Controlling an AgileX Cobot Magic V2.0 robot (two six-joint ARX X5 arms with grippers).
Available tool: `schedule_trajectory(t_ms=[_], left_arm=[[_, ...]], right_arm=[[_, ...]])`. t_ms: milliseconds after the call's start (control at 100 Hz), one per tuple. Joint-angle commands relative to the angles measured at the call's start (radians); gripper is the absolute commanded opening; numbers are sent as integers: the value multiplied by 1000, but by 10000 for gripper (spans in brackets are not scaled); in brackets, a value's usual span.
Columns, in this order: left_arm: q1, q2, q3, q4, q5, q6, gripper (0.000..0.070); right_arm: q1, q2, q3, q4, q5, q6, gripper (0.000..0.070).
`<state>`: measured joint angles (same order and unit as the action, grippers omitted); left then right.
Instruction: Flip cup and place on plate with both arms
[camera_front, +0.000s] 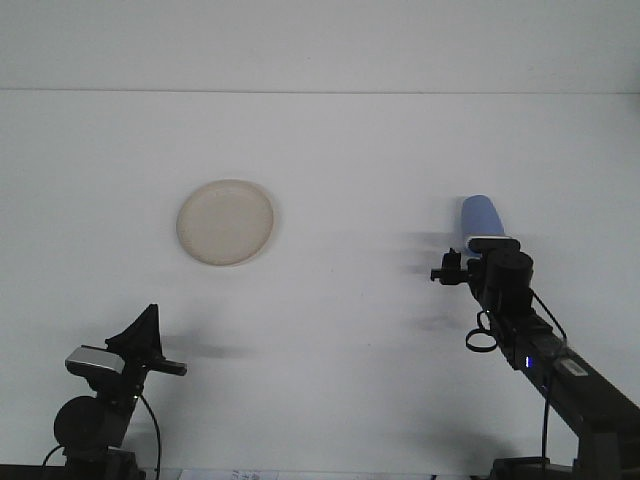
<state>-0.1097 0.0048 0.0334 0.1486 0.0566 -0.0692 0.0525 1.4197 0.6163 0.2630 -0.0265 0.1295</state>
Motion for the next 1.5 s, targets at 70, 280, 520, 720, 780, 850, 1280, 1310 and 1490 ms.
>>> schedule_trajectory(t_ms=[70, 280, 520, 720, 780, 850, 1280, 1310, 1490], left_arm=[[0, -1, -19, 10, 4, -3, 12], [0, -1, -19, 10, 4, -3, 12], [0, -1, -19, 10, 4, -3, 12], [0, -1, -19, 10, 4, -3, 12], [0, -1, -19, 10, 4, -3, 12], [0, -1, -19, 10, 4, -3, 12], [0, -1, -19, 10, 4, -3, 12], [0, -1, -19, 10, 4, -3, 12], [0, -1, -19, 10, 4, -3, 12]], right_arm=[[3, 92, 2, 153, 0, 13, 413], [-10, 203, 11, 297, 0, 13, 335], [-42, 272, 34, 348, -48, 3, 0], [-41, 233, 34, 352, -99, 3, 3], [-25, 188, 34, 306, -101, -2, 3], [1, 114, 38, 220, -100, -2, 3], [281, -220, 624, -1086, -142, -132, 3], [305, -211, 671, -1152, -142, -150, 3], [464, -151, 829, -1349, -133, -175, 3]])
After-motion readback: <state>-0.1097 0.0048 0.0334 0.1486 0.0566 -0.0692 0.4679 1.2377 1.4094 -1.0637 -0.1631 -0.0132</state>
